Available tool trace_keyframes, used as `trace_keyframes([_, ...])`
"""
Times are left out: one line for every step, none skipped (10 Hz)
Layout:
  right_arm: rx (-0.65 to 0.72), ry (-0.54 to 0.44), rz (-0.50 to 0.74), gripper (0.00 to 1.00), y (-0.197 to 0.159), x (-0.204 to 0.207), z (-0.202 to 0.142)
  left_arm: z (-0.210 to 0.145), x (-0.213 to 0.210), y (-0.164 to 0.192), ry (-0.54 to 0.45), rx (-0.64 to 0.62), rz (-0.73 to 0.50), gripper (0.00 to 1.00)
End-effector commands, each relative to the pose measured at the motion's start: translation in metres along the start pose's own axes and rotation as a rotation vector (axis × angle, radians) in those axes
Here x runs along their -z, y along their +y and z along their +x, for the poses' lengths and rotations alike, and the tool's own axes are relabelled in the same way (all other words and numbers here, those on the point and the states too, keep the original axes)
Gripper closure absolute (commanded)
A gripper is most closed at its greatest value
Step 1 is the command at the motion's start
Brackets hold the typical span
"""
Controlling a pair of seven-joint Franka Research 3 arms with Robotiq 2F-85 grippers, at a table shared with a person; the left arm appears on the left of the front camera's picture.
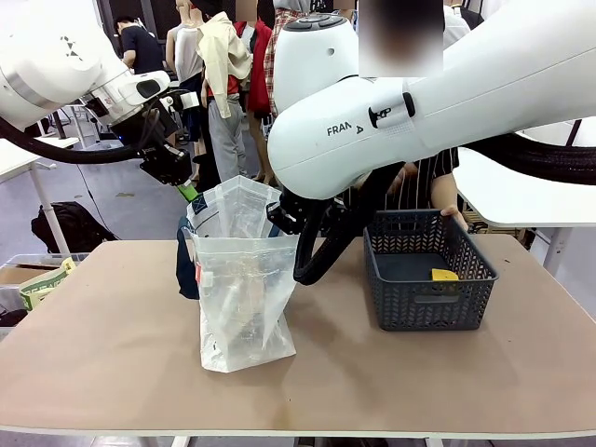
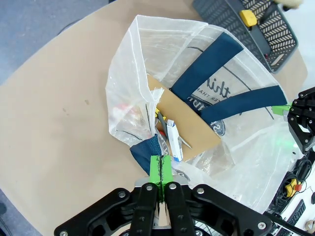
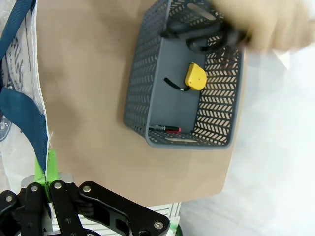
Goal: Transfer purchased items from the store into the shopping bag.
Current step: Move the Reusable shopping bag to the right side of the table.
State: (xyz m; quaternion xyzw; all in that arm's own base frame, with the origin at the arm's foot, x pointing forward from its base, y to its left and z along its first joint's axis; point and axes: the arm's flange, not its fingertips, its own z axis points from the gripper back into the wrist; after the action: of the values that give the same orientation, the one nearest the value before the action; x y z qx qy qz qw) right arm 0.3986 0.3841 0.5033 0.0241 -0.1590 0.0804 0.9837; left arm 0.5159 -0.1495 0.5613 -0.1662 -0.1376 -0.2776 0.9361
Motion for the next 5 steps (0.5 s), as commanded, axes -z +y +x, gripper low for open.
trace_keyframes([0.000, 0.001, -0.007, 1.00, -0.0020, 0.0010, -0.0037, -0.0004, -0.0018, 0.0002, -0.004, 0.002, -0.002, 1.00])
trace_keyframes([0.000, 0.001, -0.007, 1.00, -0.0020, 0.0010, -0.0037, -0.0004, -0.0018, 0.0002, -0.004, 0.002, -0.002, 1.00])
trace_keyframes([0.000, 0.001, -0.007, 1.00, -0.0020, 0.0010, -0.0037, -0.0004, -0.0018, 0.0002, -0.004, 0.002, -0.002, 1.00])
trace_keyframes([0.000, 0.001, -0.007, 1.00, -0.0020, 0.0010, -0.0037, -0.0004, -0.0018, 0.0002, -0.004, 0.002, -0.002, 1.00])
trace_keyframes([0.000, 0.001, -0.007, 1.00, -0.0020, 0.0010, -0.0037, -0.0004, -0.0018, 0.0002, -0.004, 0.002, -0.002, 1.00])
